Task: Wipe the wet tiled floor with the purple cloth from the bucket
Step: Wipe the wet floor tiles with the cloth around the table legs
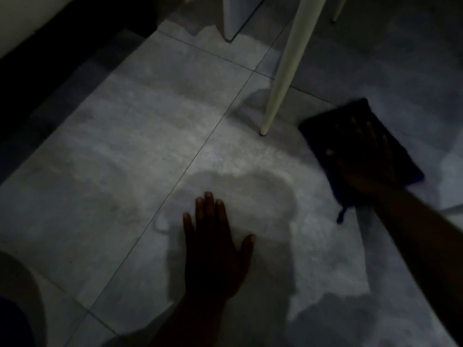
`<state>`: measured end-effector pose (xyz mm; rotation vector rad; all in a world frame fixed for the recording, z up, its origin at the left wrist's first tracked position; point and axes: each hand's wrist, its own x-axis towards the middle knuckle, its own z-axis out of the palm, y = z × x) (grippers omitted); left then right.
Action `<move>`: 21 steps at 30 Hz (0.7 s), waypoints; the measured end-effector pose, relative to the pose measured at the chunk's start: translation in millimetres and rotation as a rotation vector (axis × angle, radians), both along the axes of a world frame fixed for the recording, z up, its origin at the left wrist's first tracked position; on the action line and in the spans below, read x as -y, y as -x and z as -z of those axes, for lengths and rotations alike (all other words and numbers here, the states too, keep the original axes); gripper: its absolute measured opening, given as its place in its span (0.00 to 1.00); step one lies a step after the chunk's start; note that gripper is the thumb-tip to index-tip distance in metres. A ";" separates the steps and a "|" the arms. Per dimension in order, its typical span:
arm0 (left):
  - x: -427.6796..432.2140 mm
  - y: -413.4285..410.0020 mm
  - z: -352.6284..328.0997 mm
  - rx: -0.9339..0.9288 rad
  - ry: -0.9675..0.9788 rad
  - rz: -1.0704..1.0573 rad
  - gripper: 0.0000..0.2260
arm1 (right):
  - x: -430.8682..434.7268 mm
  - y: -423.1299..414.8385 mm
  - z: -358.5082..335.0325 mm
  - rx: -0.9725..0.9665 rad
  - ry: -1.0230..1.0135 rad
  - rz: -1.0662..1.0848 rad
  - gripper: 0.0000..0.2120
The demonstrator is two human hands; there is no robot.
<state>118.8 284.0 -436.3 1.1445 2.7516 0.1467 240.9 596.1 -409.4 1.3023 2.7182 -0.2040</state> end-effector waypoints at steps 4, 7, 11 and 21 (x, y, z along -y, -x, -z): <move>-2.8 -1.3 0.0 0.001 -0.018 0.025 0.40 | 110.2 -14.6 12.4 0.008 0.055 -0.176 0.33; -3.1 -0.7 -1.4 0.029 0.002 0.026 0.40 | 122.5 48.7 12.5 -0.018 0.114 -0.458 0.31; -4.8 -0.6 -2.8 0.049 0.038 0.009 0.41 | 112.0 158.6 21.6 -0.031 0.091 -0.631 0.33; -5.2 -0.3 4.5 0.027 0.038 -0.015 0.42 | 86.6 250.7 18.5 0.015 0.134 -0.260 0.37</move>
